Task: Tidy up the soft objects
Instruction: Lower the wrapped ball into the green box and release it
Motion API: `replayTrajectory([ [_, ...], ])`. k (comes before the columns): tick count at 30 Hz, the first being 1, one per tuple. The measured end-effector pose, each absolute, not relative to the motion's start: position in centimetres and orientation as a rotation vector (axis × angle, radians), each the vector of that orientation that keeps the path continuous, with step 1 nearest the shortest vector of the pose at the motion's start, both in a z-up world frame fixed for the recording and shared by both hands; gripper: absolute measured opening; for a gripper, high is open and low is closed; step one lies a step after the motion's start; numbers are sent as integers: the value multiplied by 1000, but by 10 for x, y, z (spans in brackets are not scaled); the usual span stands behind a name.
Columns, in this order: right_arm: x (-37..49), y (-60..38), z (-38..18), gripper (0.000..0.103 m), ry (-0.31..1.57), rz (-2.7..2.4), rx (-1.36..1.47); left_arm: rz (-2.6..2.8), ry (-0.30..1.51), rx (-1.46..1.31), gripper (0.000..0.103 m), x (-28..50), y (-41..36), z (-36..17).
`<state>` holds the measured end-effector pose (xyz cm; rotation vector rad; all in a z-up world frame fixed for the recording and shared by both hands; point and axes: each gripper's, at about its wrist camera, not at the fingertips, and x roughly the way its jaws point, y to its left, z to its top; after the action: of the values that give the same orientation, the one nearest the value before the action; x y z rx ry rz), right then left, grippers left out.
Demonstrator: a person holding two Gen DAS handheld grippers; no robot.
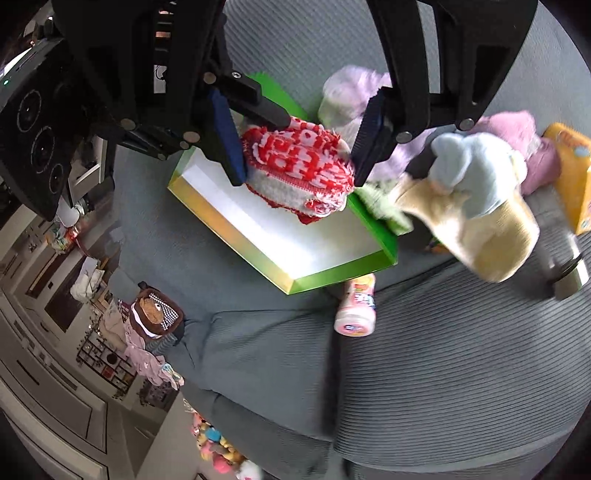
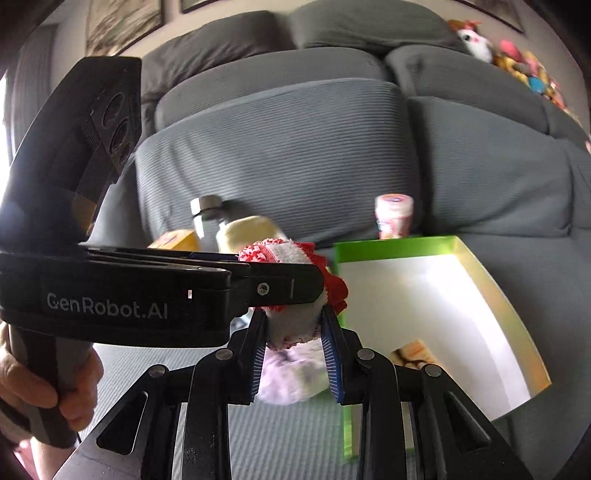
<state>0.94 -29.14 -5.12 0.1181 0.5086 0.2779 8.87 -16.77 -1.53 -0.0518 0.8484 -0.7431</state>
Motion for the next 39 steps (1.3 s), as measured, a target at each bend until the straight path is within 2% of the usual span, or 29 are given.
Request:
replayTrajectory([
  [13, 45, -336, -85, 31, 619, 201, 212, -748, 947, -25, 59, 121, -224, -46],
  [15, 47, -338, -87, 31, 629, 190, 221, -745, 966, -29, 67, 123, -226, -51],
  [17, 47, -339, -89, 34, 637, 171, 221, -733, 963, -13, 82, 121, -228, -53],
  [19, 46, -340, -88, 35, 638, 163, 218, -728, 955, 0, 88, 119, -230, -52],
  [23, 41, -341, -86, 55, 638, 132, 211, -716, 926, 18, 103, 114, -228, -46],
  [28, 29, -340, -78, 60, 629, 129, 219, -684, 885, 21, 102, 106, -215, -34],
  [33, 14, -329, -67, 72, 613, 137, 191, -625, 836, 3, 102, 92, -191, -23],
  [39, -1, -314, -54, 73, 601, 177, 177, -555, 782, -55, 102, 72, -148, -10],
])
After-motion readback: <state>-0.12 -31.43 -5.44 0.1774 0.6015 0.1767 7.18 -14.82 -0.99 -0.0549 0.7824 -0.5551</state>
